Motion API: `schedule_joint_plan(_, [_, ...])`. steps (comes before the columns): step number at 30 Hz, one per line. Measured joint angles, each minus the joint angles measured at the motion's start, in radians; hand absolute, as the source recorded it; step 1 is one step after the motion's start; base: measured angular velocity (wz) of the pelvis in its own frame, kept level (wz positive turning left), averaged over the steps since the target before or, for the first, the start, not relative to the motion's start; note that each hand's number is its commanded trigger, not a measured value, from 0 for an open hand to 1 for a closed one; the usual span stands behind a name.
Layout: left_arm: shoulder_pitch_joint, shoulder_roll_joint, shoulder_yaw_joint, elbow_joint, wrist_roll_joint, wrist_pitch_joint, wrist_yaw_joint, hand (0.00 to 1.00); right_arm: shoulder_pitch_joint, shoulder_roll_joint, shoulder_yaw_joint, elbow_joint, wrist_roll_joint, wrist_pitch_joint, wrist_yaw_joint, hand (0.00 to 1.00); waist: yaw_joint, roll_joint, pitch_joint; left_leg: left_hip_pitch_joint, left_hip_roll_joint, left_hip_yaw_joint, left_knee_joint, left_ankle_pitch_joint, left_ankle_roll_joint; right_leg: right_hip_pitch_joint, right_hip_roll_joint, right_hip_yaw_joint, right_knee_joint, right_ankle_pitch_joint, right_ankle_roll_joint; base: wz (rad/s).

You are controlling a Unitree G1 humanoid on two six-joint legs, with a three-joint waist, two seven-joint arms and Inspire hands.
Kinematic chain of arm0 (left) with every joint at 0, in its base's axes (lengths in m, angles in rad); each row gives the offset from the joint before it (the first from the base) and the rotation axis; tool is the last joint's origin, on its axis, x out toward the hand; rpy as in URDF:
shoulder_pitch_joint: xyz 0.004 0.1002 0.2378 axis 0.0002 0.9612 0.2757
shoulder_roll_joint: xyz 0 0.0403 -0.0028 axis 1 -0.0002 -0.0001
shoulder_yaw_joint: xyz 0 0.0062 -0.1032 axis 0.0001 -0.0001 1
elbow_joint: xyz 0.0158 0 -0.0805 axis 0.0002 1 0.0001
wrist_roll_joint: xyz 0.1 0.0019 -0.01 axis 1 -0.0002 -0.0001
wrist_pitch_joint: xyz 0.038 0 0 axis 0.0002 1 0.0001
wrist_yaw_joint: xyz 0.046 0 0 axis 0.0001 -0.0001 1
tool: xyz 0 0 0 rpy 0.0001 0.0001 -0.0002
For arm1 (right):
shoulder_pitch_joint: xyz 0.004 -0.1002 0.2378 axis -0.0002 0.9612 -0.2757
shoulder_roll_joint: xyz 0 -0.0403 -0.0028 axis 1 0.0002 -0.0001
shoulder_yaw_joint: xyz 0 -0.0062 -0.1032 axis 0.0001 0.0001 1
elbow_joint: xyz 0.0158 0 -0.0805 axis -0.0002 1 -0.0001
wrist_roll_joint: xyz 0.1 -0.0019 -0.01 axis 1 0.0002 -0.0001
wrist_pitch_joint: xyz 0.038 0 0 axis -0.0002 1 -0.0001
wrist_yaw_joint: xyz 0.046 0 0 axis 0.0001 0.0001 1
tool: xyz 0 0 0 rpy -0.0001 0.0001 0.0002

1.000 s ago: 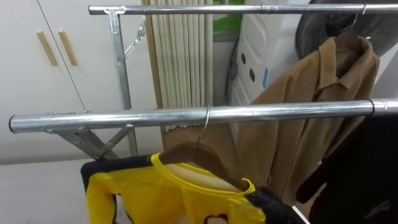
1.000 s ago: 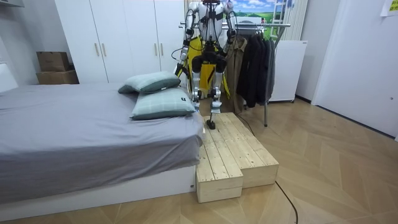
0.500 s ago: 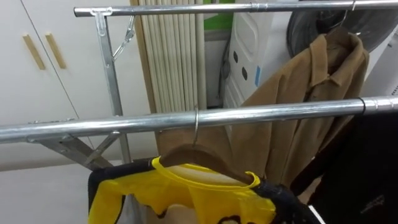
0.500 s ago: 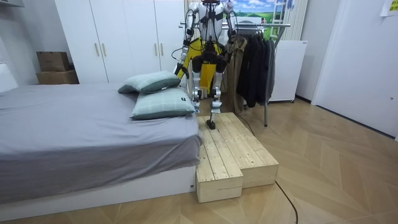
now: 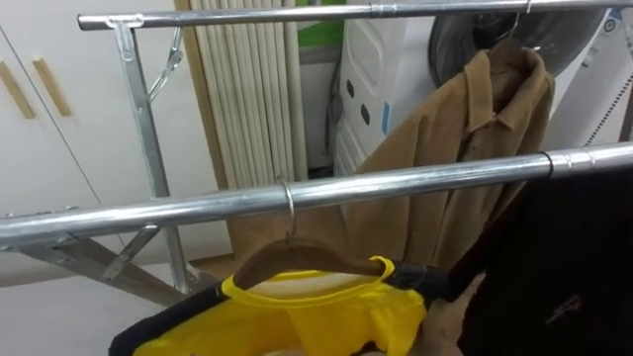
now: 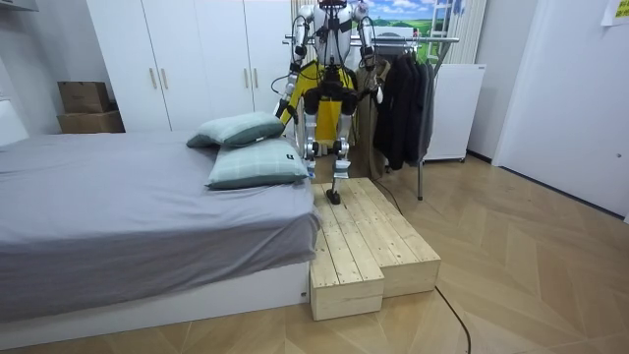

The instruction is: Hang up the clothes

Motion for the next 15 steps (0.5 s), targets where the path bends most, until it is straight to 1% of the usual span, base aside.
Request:
schedule_joint_plan(4, [0.009, 0.000, 0.011, 0.000, 0.000, 0.000, -0.006, 0.00, 0.003, 0.000, -0.004, 0.097, 0.005, -0.003, -0.001, 0.00, -0.001, 0.000, 0.0012, 0.018, 0.000, 0.000, -0.004, 0.000, 0.000, 0.015, 0.002, 0.006, 0.000, -0.001, -0.001, -0.01])
schedule_joint_plan(7, [0.011, 0.000, 0.021, 0.000, 0.000, 0.000, -0.020, 0.00, 0.008, 0.000, -0.032, 0.144, 0.005, -0.003, -0.001, 0.00, -0.002, 0.002, 0.0017, 0.021, 0.000, 0.004, -0.004, 0.000, 0.000, 0.017, 0.004, 0.014, -0.002, -0.003, -0.002, -0.07])
schedule_joint_plan(9, [0.011, 0.000, 0.023, 0.000, 0.000, 0.000, -0.020, 0.00, 0.016, -0.001, -0.045, 0.170, 0.005, -0.003, -0.005, 0.00, -0.006, 0.001, 0.0018, 0.022, 0.001, 0.011, -0.003, 0.000, 0.000, 0.016, 0.004, 0.015, -0.002, -0.003, -0.002, 0.00])
schedule_joint_plan(10, [0.012, 0.000, 0.021, 0.000, -0.001, 0.000, -0.020, 0.00, 0.020, 0.000, -0.044, 0.197, 0.006, -0.010, -0.004, 0.00, -0.010, 0.001, 0.0030, 0.025, 0.001, 0.026, -0.004, 0.000, 0.000, 0.015, 0.005, 0.015, -0.004, -0.006, 0.000, 0.00])
schedule_joint_plan(11, [0.012, 0.000, 0.019, 0.000, -0.001, 0.000, -0.020, 0.00, 0.037, 0.000, -0.043, 0.203, 0.006, -0.011, -0.002, 0.00, -0.011, 0.001, 0.0031, 0.025, 0.002, 0.028, -0.004, 0.000, 0.000, 0.015, 0.005, 0.015, -0.002, -0.010, 0.002, 0.00])
schedule_joint_plan(12, [0.012, 0.000, 0.019, 0.000, -0.001, 0.000, -0.020, 0.00, 0.057, 0.001, -0.042, 0.203, 0.005, -0.011, 0.001, 0.00, -0.011, 0.001, 0.0035, 0.026, 0.002, 0.029, -0.004, 0.000, 0.000, 0.015, 0.008, 0.025, -0.001, -0.014, 0.004, -0.03])
schedule_joint_plan(15, [0.014, 0.000, 0.019, 0.000, -0.004, 0.000, -0.020, 0.00, 0.085, 0.001, -0.041, 0.207, -0.001, -0.011, 0.008, 0.00, -0.012, 0.002, 0.0037, 0.025, 0.002, 0.029, -0.004, 0.000, 0.000, 0.014, 0.013, 0.047, 0.002, -0.015, 0.003, -0.11])
